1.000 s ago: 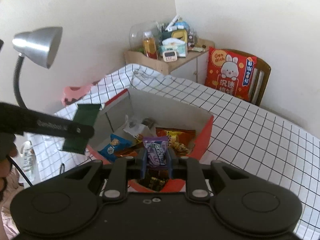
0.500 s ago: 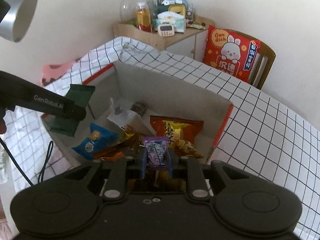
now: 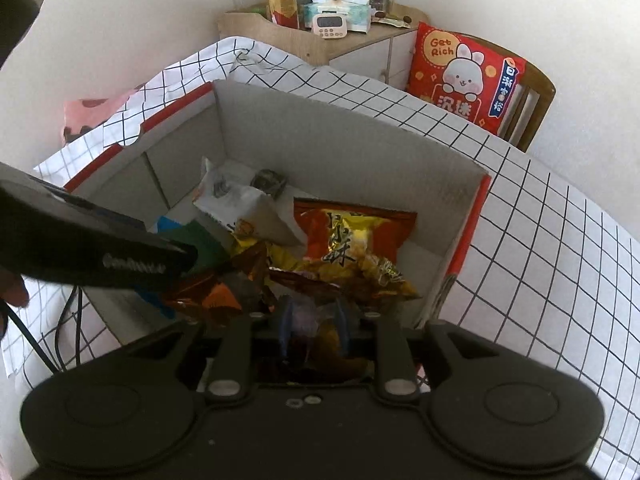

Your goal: Organize snacks

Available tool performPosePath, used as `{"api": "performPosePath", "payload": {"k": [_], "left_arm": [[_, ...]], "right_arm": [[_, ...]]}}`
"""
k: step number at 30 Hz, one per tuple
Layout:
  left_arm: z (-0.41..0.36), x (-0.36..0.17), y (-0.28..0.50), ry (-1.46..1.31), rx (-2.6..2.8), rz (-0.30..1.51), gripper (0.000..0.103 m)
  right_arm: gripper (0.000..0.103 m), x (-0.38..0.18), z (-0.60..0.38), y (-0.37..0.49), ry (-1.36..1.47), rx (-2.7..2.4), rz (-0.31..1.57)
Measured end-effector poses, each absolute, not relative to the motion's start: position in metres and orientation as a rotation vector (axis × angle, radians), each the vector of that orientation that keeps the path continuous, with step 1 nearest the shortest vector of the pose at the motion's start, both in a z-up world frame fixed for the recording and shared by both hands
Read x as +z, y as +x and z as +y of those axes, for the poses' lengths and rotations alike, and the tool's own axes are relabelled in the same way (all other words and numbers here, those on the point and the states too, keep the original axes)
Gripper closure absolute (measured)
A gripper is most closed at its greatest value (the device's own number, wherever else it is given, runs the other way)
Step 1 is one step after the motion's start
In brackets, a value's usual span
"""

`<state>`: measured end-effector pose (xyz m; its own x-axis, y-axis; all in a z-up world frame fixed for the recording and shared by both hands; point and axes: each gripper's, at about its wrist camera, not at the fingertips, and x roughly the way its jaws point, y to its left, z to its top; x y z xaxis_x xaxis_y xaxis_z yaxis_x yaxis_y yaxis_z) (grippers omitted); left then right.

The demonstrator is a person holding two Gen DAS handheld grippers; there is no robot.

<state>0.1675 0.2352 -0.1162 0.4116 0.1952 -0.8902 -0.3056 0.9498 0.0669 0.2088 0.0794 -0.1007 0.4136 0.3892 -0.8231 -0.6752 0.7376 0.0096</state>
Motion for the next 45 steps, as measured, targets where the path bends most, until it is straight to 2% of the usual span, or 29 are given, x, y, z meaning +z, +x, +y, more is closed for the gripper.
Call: {"api": "performPosePath", "payload": {"k": [6, 10, 12, 17, 18, 21, 22, 24, 31, 34, 36, 41, 45], "left_arm": [[0.232, -0.11, 0.162, -0.101, 0.322, 1.077, 0.055], [0.229, -0.102, 0.154, -0.105, 0.316, 1.05, 0.047], [0.227, -0.097, 0.148, -0.1, 0.313, 1.036, 0.047], [0.222, -0.085, 0.135, -0.1, 0.295, 1.01, 0.045], [0.221, -0.082, 0.132, -0.098, 0.293, 1.002, 0.045], [0.217, -0.071, 0.122, -0.089, 0.288, 0.967, 0.044], [0.215, -0.067, 0.118, -0.084, 0.288, 0.953, 0.041], [0.213, -0.059, 0.111, -0.08, 0.289, 0.927, 0.037], [0.204, -0.033, 0.088, -0.084, 0.278, 0.84, 0.036], [0.199, -0.021, 0.077, -0.08, 0.275, 0.795, 0.036], [0.195, -0.014, 0.07, -0.073, 0.275, 0.77, 0.033], [0.189, -0.004, 0.053, -0.089, 0.253, 0.733, 0.025], [0.181, -0.001, 0.04, -0.086, 0.235, 0.725, 0.021]], "right_arm": [[0.074, -0.096, 0.075, 0.207, -0.328, 0.694, 0.928], [0.067, -0.09, 0.07, 0.203, -0.3, 0.705, 0.92], [0.062, -0.085, 0.067, 0.2, -0.287, 0.714, 0.913], [0.058, -0.074, 0.06, 0.193, -0.253, 0.73, 0.909], [0.056, -0.071, 0.058, 0.19, -0.25, 0.737, 0.904], [0.035, -0.061, 0.052, 0.182, -0.238, 0.735, 0.86], [0.032, -0.057, 0.049, 0.179, -0.236, 0.734, 0.843], [0.031, -0.05, 0.045, 0.176, -0.231, 0.742, 0.829], [0.019, -0.022, 0.031, 0.16, -0.213, 0.766, 0.752], [0.018, -0.01, 0.023, 0.152, -0.197, 0.783, 0.718], [0.017, -0.002, 0.017, 0.145, -0.186, 0.791, 0.687], [0.001, 0.013, 0.001, 0.13, -0.159, 0.792, 0.624], [0.0, 0.023, -0.013, 0.123, -0.111, 0.788, 0.607]]}}
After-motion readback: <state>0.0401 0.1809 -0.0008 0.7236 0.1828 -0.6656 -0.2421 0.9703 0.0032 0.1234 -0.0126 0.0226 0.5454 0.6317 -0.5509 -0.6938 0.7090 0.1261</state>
